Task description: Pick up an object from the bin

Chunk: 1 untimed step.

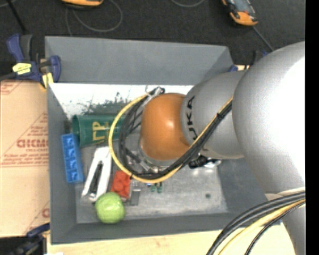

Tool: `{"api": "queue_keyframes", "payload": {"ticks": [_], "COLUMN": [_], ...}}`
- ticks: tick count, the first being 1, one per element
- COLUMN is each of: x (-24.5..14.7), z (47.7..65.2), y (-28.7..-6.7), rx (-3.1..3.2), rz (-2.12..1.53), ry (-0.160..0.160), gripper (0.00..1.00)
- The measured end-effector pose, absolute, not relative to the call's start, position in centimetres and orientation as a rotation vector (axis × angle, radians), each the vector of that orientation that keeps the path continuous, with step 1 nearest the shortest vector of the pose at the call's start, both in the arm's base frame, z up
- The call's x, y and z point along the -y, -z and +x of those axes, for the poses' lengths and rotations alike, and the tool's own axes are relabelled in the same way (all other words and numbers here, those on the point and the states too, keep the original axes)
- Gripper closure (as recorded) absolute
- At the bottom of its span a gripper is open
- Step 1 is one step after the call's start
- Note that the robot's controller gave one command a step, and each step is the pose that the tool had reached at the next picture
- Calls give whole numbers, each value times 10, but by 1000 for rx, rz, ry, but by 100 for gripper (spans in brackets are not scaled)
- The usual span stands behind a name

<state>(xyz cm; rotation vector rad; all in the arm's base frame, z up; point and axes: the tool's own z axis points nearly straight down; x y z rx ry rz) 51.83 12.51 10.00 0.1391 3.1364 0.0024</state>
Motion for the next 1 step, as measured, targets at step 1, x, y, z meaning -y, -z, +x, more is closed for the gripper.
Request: {"api": "queue_keyframes", "payload": {"ticks": [1], "x": [-126], "z": [522], "y": [-82], "rx": [-3121], "rz": [-338], "ry": [0], "gripper": [0]}}
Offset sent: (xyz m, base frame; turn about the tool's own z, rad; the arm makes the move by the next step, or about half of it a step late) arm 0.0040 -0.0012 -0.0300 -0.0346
